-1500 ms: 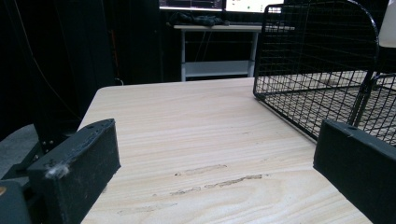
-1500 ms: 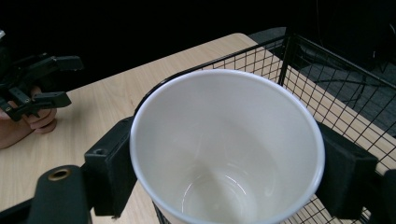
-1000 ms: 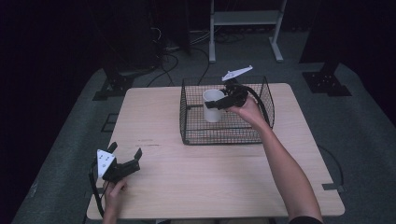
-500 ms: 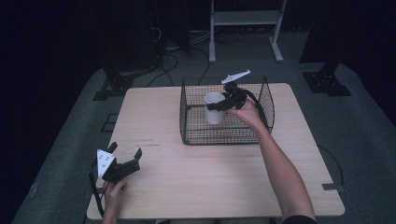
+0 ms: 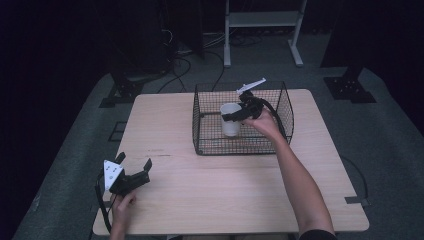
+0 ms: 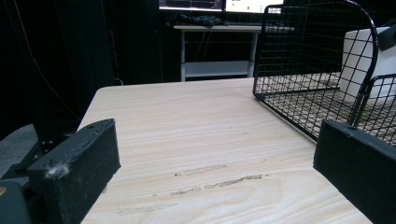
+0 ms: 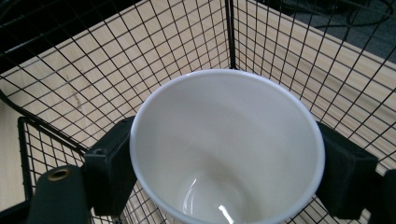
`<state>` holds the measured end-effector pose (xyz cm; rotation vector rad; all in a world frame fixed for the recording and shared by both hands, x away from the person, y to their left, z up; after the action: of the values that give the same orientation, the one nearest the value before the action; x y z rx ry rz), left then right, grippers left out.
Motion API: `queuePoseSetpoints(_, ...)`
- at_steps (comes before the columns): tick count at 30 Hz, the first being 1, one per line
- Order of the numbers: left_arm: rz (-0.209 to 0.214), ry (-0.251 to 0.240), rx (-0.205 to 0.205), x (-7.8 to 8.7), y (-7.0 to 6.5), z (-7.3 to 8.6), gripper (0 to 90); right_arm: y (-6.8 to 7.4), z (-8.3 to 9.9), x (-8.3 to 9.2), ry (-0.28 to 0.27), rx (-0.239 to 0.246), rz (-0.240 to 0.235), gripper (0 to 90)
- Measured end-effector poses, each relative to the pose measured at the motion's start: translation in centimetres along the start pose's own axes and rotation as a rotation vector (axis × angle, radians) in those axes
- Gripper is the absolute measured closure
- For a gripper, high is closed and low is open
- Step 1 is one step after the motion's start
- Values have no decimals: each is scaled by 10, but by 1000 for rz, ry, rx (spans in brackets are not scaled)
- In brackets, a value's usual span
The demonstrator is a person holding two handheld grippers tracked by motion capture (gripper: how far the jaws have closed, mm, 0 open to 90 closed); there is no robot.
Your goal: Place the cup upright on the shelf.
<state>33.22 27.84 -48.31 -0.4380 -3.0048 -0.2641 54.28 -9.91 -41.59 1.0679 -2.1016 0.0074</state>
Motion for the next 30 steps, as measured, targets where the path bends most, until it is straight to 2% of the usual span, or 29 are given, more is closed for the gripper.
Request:
queuePoseSetpoints(2,0,0,0,0,0,0,0,-2,1,-2,5,0,19,187)
queuePoseSetpoints(7,1,-1,3,0,0,0,0,-3,4,-7,32,3,32,187)
queuePoseSetpoints(19,1,-1,4,0,0,0,0,-3,4,-14,86,14,44,186)
queuePoseSetpoints(30,1,0,5,0,0,0,0,-4,4,-11,99,16,46,184)
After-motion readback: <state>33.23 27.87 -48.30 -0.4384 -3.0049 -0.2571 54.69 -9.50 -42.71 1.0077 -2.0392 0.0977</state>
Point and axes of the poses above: each handheld gripper's, and its own axes: x roughly backward along the jaws, z roughly out of its underside, y roughly to its left, the point moved 4 cm from there along -x, roughly forward along the jaws, and after that the axes turned 10 degrees about -x, right-handed, at the moved point
